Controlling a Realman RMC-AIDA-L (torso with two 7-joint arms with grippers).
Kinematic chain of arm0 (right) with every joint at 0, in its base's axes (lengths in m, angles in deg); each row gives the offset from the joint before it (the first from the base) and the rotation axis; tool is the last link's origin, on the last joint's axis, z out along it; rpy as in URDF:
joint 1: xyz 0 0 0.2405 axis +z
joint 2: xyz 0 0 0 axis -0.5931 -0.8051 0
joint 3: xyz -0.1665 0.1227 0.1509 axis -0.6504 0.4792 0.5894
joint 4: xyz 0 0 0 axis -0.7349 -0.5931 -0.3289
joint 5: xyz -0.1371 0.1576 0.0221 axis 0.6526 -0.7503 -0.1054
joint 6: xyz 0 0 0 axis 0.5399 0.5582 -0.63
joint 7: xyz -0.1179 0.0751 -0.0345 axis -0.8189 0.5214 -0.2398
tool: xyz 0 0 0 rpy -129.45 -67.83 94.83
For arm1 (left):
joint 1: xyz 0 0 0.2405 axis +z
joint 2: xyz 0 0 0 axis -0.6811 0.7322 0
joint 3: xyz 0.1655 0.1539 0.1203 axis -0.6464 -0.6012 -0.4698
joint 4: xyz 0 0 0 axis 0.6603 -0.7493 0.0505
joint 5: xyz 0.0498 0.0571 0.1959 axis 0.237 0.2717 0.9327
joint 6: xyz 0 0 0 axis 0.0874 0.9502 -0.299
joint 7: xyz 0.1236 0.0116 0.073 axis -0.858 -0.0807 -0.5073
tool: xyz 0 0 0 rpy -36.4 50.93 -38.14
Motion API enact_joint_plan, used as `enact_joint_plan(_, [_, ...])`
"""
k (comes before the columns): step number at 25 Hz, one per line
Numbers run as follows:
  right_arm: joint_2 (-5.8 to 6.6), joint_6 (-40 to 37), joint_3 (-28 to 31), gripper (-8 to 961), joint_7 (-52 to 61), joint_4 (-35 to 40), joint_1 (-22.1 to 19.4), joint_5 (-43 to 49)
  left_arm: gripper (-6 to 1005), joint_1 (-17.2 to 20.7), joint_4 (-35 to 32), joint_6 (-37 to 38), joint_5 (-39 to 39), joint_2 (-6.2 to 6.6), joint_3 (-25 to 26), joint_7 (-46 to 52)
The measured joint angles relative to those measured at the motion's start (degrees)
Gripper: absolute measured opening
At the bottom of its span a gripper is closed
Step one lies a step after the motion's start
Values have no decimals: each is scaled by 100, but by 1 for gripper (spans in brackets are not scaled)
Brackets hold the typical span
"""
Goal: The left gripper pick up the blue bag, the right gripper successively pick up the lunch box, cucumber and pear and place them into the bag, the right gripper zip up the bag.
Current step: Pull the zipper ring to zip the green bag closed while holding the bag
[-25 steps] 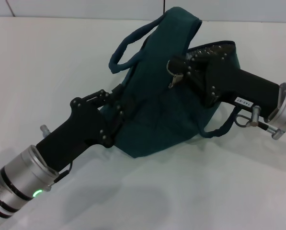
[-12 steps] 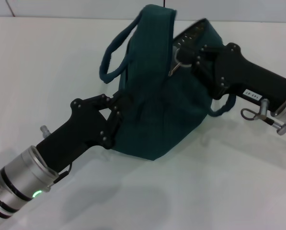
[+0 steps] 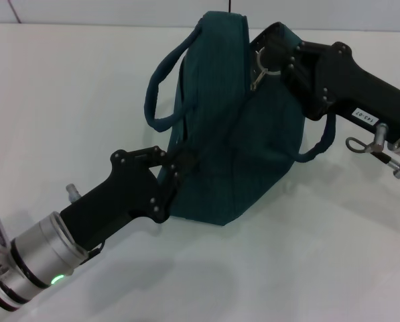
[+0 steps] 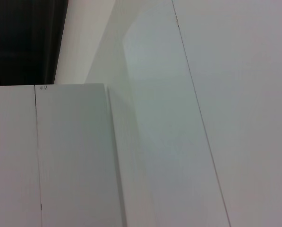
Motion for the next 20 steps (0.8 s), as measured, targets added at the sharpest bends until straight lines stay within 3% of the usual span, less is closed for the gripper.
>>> enact_joint_plan(13, [13, 80, 52, 16, -47, -175, 1, -5, 53, 60, -44, 145, 46, 56, -3, 38])
enact_joint_plan(20, [26, 82, 303, 16, -60, -351, -7, -20, 52, 270, -327, 447, 52, 69, -18, 45])
